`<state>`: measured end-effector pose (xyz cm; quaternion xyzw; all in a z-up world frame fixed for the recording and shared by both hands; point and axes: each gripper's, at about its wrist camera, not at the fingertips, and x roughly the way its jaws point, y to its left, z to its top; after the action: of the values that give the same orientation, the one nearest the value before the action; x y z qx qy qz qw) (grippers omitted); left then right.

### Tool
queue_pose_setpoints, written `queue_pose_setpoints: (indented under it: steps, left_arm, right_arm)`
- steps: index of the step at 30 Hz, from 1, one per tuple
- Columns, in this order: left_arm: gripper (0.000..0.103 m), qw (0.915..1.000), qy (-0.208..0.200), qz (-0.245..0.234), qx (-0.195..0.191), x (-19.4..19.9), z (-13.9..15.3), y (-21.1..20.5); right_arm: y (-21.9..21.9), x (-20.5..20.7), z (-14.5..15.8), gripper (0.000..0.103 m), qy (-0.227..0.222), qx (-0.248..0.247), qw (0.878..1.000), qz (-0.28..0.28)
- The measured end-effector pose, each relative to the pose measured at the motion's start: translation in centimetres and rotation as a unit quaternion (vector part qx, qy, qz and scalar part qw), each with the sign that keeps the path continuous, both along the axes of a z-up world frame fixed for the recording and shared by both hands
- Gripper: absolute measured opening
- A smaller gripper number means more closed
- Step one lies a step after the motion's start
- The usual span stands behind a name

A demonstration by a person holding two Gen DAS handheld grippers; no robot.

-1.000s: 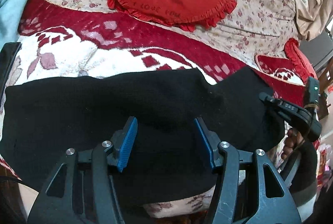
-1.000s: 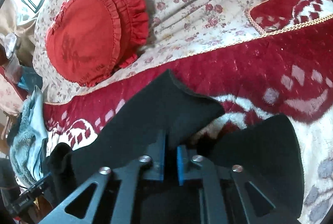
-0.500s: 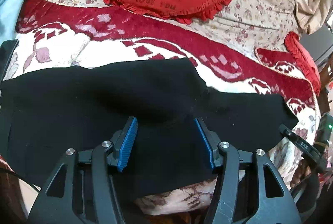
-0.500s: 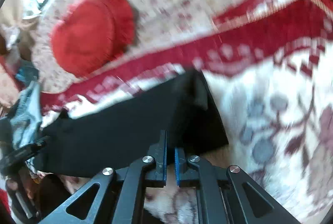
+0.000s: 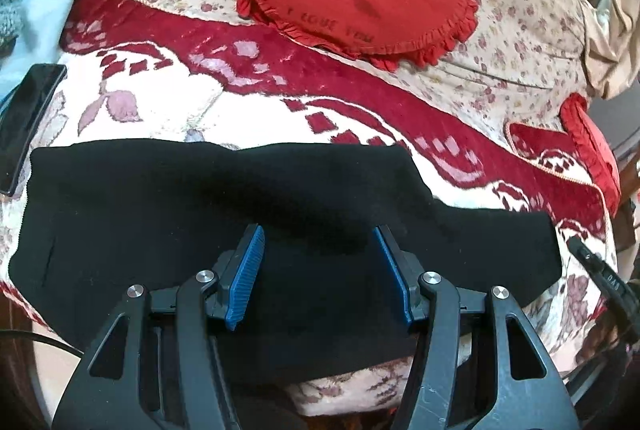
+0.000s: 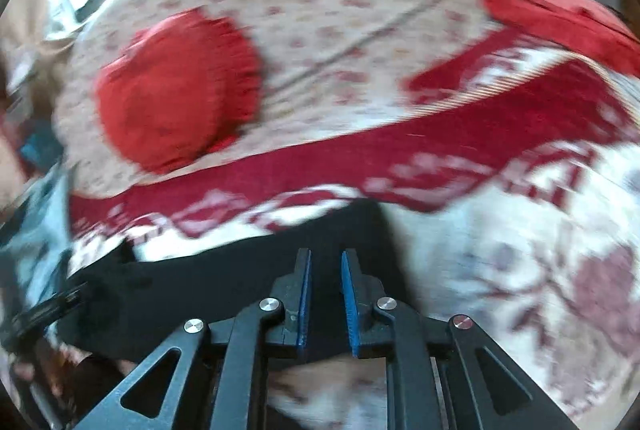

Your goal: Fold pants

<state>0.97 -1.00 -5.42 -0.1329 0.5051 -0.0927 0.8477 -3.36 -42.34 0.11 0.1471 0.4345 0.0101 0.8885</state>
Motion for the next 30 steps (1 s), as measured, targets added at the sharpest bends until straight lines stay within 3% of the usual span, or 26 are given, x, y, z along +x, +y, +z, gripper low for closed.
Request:
queue_pose_setpoints:
  steps: [3,5,10,13,21,30]
  left_arm:
    - [0.056,0.9999,-0.006,-0.014,-0.002,0.2,0.3,-1.0]
    - [0.056,0.9995,-0.009,-0.030,0.001,0.3,0.4,-2.0]
    - [0.056,0.9975,-0.008,-0.066,0.023,1.1,-0.5,-5.3]
    - [0.056,0.9972,-0.008,-0.062,0.042,2.1,-1.2,-6.2]
    - [0.056,0.9970,-0.002,-0.050,0.060,3.4,-1.5,-7.0]
    - [0.056,0.9974,-0.016,-0.045,0.053,1.4,0.2,-6.1]
  right_arm:
    - [1.7,1.3,-1.1,0.014,0.010,0.008,1.000,0.019]
    - [1.7,1.9,-2.1,0.014,0.021,-0.014,1.000,0.007]
    - [-1.9,2.6,-4.9,0.014,0.062,-0.028,0.997,-0.041]
    - [-3.3,2.8,-5.7,0.013,0.059,0.003,0.997,-0.042]
    - [-3.5,4.1,-5.7,0.014,0.052,-0.004,0.998,-0.033]
    - [-1.5,0.7,-3.7,0.016,0.052,-0.020,0.998,-0.006]
